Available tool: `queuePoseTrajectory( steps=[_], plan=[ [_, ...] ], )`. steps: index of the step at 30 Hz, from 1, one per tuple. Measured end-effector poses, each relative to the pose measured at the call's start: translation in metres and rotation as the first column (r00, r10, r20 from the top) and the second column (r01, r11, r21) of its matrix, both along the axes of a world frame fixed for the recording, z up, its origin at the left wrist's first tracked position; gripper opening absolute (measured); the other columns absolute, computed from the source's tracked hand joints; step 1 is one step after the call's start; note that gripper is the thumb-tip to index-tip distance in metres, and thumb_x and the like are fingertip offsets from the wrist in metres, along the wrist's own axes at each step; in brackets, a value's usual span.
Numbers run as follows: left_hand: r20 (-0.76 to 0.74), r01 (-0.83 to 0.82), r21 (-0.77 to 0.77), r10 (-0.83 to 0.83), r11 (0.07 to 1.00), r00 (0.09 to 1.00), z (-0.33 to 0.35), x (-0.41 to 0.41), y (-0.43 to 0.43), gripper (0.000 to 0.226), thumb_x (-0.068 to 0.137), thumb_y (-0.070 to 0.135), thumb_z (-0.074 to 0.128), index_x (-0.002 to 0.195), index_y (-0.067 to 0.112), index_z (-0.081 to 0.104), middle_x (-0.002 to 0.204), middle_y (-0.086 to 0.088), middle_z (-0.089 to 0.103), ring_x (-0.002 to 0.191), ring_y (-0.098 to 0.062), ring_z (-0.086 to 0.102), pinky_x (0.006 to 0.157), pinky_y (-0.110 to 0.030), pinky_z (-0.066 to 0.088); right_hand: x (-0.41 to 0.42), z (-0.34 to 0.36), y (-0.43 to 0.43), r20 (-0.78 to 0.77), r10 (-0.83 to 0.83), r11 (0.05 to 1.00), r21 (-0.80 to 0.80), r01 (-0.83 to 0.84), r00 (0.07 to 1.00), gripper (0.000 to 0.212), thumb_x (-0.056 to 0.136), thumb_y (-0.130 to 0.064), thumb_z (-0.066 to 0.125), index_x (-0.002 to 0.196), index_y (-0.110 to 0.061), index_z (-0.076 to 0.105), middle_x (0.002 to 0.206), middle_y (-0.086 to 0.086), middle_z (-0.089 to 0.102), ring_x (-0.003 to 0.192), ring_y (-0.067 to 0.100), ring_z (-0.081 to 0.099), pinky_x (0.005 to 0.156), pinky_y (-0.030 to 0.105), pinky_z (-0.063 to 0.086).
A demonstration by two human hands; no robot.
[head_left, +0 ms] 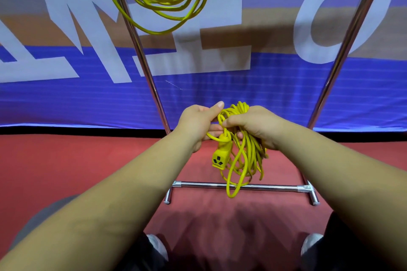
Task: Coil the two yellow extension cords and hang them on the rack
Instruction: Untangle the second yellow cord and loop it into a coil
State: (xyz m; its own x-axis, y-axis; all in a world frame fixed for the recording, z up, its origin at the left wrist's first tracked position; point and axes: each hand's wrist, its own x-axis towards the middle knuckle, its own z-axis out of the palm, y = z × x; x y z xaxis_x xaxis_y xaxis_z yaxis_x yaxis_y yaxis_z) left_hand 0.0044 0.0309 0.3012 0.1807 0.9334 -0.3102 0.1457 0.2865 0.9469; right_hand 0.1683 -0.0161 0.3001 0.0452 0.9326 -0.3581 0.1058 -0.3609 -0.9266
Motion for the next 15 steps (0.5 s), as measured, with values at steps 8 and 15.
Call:
queuePoseTrajectory(
  steps=[8,15],
  plan=[
    [0.054,0.316,-0.298,-0.314,0.901,0.948,-0.001,-0.002,-0.022,0.069,0.088,0.083,0.049,0.105,0.021,0.074,0.11,-0.015,0.074,0.103,-0.037,0.074,0.095,-0.051,0.057,-0.009,0.005,0.005,-0.054,-0.22,0.97,0.091,0.224,0.974,0.021,0.078,-0.01,0.064,0.058,-0.012,0.06,0.052,0.012,0.052,0.044,0.024,0.047,0.051,0.032,0.048],
    [0.168,0.398,-0.349,-0.362,0.848,0.917,-0.003,-0.005,-0.027,0.047,0.097,0.067,0.052,0.104,0.028,0.078,0.111,-0.008,0.077,0.097,-0.026,0.076,0.092,-0.049,0.06,-0.007,0.009,0.011,0.03,-0.282,0.95,0.147,0.274,0.959,0.011,0.076,-0.011,0.063,0.065,-0.011,0.064,0.053,0.011,0.057,0.044,0.025,0.051,0.053,0.033,0.049]
  ],
)
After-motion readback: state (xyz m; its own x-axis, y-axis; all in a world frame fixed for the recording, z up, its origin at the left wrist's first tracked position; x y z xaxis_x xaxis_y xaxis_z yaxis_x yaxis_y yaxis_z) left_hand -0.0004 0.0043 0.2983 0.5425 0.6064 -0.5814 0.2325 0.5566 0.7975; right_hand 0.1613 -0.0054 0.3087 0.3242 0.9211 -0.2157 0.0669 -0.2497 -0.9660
